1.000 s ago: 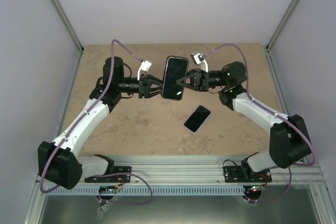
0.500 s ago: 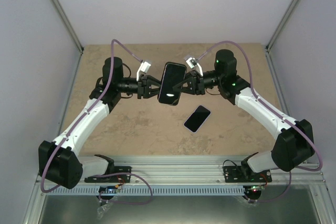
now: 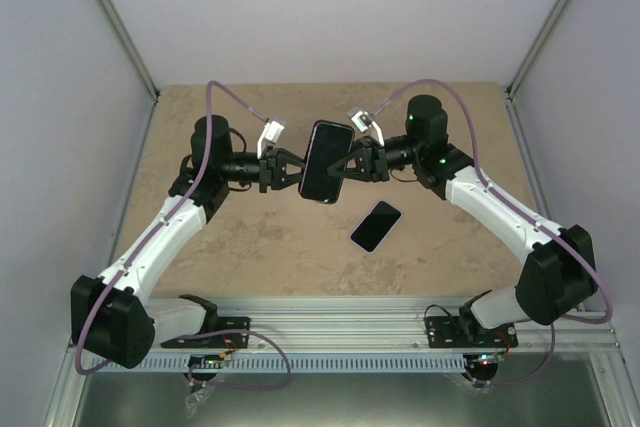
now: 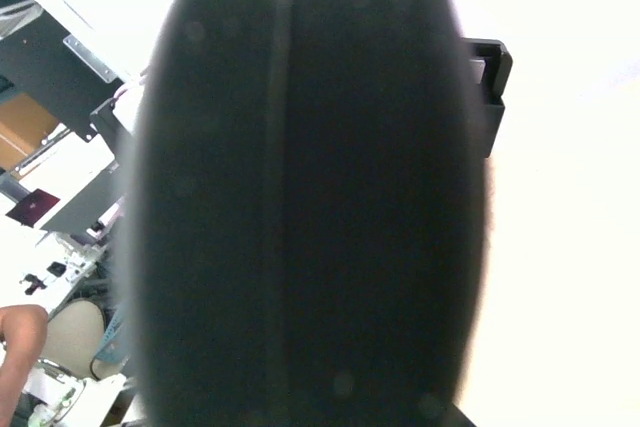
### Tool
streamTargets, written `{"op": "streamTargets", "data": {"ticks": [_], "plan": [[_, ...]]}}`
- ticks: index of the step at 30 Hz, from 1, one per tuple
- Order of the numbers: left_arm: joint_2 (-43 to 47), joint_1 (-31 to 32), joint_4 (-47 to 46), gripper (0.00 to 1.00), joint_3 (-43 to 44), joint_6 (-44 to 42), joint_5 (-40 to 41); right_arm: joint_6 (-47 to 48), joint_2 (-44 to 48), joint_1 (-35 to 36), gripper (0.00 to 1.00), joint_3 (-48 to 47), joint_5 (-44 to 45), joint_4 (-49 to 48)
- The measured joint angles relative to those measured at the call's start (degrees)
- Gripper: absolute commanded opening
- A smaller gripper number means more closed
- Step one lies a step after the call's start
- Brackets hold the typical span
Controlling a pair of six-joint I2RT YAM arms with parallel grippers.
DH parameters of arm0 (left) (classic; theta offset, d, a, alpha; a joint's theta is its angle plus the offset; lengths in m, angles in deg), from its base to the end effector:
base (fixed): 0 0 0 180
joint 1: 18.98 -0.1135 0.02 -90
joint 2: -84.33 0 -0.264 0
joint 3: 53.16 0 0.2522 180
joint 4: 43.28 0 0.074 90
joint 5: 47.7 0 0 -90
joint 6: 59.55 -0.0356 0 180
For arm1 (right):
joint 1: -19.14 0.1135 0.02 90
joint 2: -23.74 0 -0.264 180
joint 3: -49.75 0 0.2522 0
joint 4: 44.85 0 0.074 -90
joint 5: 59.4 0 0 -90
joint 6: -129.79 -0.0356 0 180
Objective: Take the phone out of the phone case
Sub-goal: Remove the phone case from the phone.
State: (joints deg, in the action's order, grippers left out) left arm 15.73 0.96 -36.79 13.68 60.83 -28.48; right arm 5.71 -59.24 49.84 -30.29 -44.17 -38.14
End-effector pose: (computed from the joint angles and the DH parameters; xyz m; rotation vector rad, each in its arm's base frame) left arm 0.2335 -0.1205 0.3393 0.8544 1.7239 -1.6569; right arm 0.2591 0.1938 0.3486 -1.0533 1.7433 1.8785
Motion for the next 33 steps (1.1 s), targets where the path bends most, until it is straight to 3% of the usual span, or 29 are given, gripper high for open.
{"op": "streamTargets", "data": {"ticks": [5, 11, 18, 23, 28, 33], "plan": [[-0.63, 0.37, -2.93, 0.0, -0.76, 5.42, 2.71, 0.02, -0.39, -0.5, 0.52, -0.13, -0.59, 0.76], [-1.86, -1.25, -5.16, 0.0, -1.29, 11.34, 5.95, 0.24, -0.44, -2.29, 0.66, -0.37, -0.26, 1.84], [-2.05, -2.86, -5.6, 0.0, -2.25, 14.49, 10.38, 1.64, -0.02, -6.67, 0.73, -0.42, 3.74, 4.33], [-3.1, -4.02, -3.37, 0.0, -2.25, 15.45, 13.33, 8.96, 1.73, -7.93, 0.77, -2.62, 12.15, 10.71], [-5.4, -5.49, 0.04, 0.0, -2.08, 17.16, 16.76, 21.24, 3.72, -4.92, 0.77, -7.43, 23.5, 18.12], [-6.73, -5.88, 5.55, 0.0, -0.59, 18.62, 21.09, 34.86, 4.79, 2.6, 0.77, -10.4, 37.24, 22.97]]}}
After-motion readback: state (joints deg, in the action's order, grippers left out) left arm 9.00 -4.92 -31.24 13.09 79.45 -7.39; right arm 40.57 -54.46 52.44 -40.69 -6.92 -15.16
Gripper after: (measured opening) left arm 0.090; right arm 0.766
